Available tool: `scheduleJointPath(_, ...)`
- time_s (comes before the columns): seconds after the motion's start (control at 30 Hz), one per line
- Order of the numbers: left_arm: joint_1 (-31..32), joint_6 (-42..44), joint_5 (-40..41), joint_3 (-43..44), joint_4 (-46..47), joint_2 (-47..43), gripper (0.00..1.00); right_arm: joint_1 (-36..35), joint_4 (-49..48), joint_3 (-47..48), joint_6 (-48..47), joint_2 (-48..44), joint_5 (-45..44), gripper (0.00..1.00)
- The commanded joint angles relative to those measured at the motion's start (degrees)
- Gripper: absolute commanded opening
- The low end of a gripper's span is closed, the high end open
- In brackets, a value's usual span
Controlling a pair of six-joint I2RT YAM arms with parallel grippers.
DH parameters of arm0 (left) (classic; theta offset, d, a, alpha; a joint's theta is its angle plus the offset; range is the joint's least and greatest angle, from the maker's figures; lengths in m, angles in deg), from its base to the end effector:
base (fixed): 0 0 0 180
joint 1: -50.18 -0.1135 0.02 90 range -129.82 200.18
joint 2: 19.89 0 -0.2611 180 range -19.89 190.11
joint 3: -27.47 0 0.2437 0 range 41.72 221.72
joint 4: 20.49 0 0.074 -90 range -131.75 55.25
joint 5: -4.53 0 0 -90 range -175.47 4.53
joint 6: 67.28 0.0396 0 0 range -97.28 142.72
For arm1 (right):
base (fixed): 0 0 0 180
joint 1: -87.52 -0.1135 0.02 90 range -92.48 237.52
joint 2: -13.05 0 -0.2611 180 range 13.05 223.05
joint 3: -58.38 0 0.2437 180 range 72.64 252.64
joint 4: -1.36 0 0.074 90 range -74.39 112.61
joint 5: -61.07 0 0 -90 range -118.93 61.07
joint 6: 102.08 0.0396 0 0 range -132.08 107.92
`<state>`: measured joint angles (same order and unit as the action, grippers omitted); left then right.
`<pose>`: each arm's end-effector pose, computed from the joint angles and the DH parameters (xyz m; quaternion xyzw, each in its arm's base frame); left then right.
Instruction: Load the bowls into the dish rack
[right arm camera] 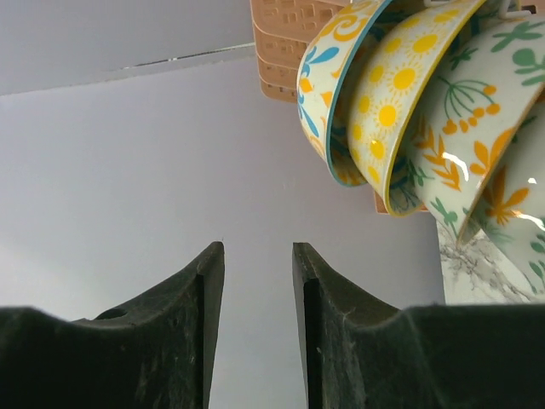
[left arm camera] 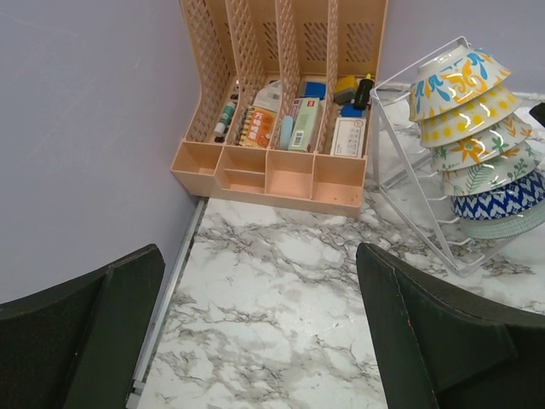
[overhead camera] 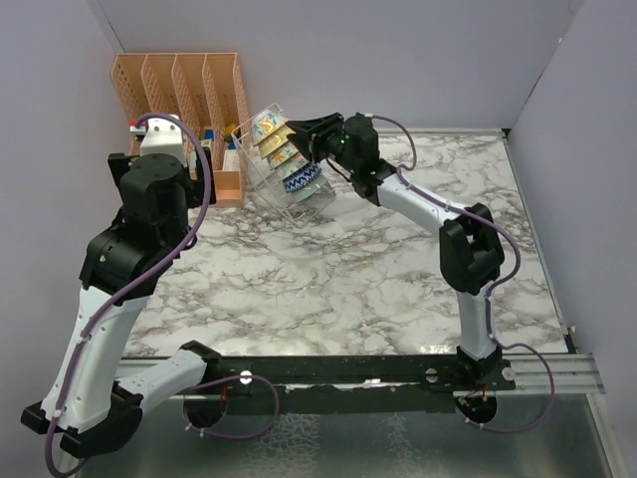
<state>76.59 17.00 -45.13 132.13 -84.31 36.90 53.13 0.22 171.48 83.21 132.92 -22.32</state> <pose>0.1374 -0.0396 0.4841 -0.0697 0.7745 0.1081 0.6193 0.4140 0.2889 0.3001 0.3415 0.6573 0.6250 0.2464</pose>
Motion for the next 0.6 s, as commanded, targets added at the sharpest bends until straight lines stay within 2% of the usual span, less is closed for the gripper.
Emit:
scheduleJointPath(0.0,0.5,-1.1,-2.4,0.1,-0.1,0.3,0.99,0.7,2.6,-4.1,-3.7,-6.1,2.4,0.38)
scheduleJointPath(0.2,0.5,-4.2,-9.7,-0.1,-2.3,2.7,0.99,0.8,14.7,-5.3,-20.1,-13.6,3.5,0.39)
scheduleJointPath(0.37,0.5,-8.4,-16.6,1.8,-3.5,6.3,0.99,0.8,26.5,-8.3,-34.7,-21.3,0.5,0.41)
scheduleJointPath(0.47,0.4,-10.6,-16.7,3.6,-3.3,8.3,0.99,0.8,32.9,-10.3,-42.5,-26.3,-3.6,0.42)
scheduleJointPath(0.57,0.4,-14.7,-13.1,2.8,-2.9,9.4,0.99,0.8,39.6,-11.4,-50.0,-31.0,-7.4,0.43)
